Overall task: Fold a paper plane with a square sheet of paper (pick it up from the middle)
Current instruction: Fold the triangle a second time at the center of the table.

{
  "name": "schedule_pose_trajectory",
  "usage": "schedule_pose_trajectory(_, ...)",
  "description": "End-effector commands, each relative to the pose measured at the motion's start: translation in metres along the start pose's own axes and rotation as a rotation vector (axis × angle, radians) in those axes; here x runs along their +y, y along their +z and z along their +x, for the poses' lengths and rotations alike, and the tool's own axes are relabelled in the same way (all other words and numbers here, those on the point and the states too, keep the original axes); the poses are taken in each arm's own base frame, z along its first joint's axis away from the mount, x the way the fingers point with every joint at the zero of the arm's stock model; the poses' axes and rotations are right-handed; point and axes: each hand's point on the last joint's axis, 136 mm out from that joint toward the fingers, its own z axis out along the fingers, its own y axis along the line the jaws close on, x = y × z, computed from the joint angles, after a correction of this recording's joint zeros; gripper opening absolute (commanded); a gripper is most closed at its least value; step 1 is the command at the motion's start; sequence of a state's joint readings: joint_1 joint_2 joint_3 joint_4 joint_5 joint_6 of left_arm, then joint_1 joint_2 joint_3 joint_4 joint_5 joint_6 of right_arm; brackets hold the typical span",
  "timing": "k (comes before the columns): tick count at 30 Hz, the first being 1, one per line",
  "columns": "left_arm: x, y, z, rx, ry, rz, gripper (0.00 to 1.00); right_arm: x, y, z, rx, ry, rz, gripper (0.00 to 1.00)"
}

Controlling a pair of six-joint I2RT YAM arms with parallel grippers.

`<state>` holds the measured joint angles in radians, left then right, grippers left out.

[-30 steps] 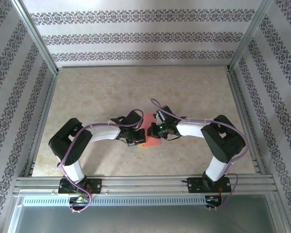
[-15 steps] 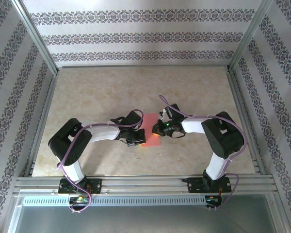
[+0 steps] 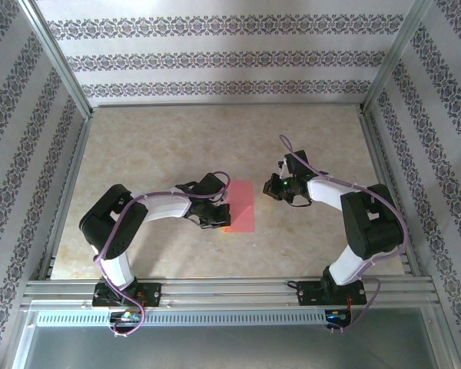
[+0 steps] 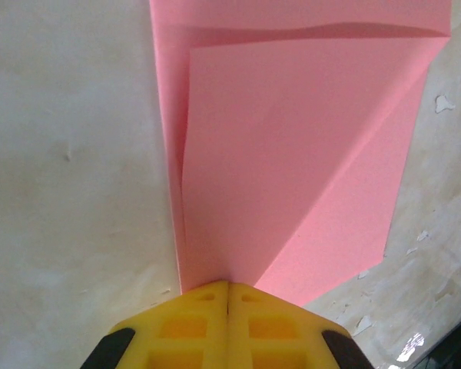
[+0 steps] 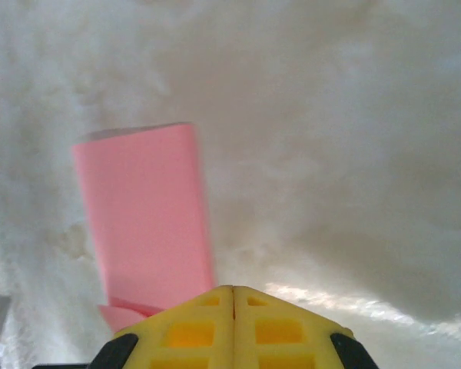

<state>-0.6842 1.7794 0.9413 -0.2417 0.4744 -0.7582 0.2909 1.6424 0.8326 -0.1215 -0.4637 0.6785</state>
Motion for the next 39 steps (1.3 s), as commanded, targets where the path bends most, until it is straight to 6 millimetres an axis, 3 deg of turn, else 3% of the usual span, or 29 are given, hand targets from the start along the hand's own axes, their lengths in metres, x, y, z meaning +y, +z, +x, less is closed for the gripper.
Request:
schedule_pose_trajectory(1,0.047,0.006,0.015,0.076,-0.001,-0.159,0.00,0.011,0.006,0.030,0.056,-0.015,-0.015,0.06)
schedule_pose_trajectory(7,0.044,0.004,0.014,0.070,0.005,-0.139,0.00,0.039,0.029,0.062,0.129,-0.027,-0.064,0.06)
schedule_pose_trajectory(10,0.042,0.004,0.013,0.068,0.006,-0.129,0.00,0.040,0.041,0.070,0.153,-0.023,-0.058,0.06)
schedule_pose_trajectory(16,0.031,-0.005,0.008,0.048,0.035,-0.106,0.00,0.013,0.055,0.078,0.174,0.017,0.037,0.05)
schedule_pose_trajectory(24,-0.024,-0.036,-0.021,-0.084,0.038,0.072,0.07,-0.017,0.060,0.088,0.194,0.061,0.141,0.05)
schedule_pose_trajectory(27,-0.038,-0.027,-0.029,-0.105,0.002,0.152,0.08,-0.022,0.062,0.089,0.200,0.073,0.159,0.05)
schedule_pose_trajectory(32,-0.040,-0.006,-0.031,-0.077,-0.020,0.142,0.08,-0.026,0.063,0.091,0.207,0.086,0.173,0.04)
schedule_pose_trajectory(39,-0.016,0.010,-0.025,-0.033,-0.036,0.018,0.07,-0.030,0.063,0.094,0.219,0.094,0.188,0.04)
